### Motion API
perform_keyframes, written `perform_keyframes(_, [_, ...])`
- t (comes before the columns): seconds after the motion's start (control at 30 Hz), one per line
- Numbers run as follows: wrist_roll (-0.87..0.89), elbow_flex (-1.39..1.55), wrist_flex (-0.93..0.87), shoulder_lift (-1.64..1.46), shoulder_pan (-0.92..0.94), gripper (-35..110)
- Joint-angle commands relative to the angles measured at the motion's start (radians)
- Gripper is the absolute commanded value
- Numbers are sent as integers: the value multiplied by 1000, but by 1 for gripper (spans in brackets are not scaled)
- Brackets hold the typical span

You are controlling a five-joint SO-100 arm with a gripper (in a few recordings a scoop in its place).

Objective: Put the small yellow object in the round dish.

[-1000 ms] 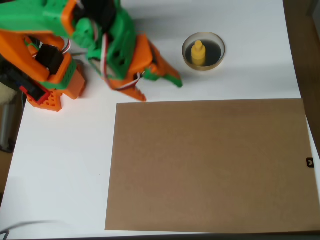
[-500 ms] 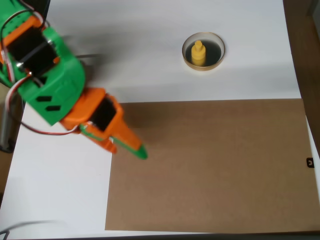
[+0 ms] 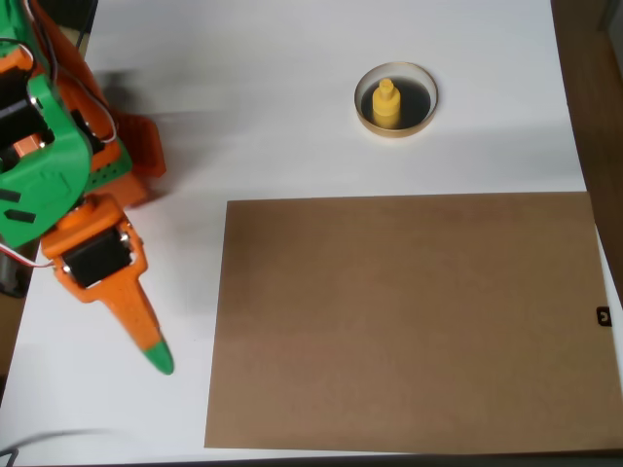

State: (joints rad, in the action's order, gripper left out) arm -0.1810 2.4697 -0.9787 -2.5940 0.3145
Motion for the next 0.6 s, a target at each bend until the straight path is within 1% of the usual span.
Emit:
perform_keyframes(0.0, [41,44,32,-81,48,28])
perform_keyframes(0.13, [120,132,34,-181,84,31])
perform_keyframes(0.23, [146,181,32,-275,146,32])
perform_keyframes(0.4, [94,316,-14,-488,250,32])
perform_keyframes(0.53, [66,420,-112,-693,279,32])
perform_keyframes(0.57, [74,426,-121,-693,279,32])
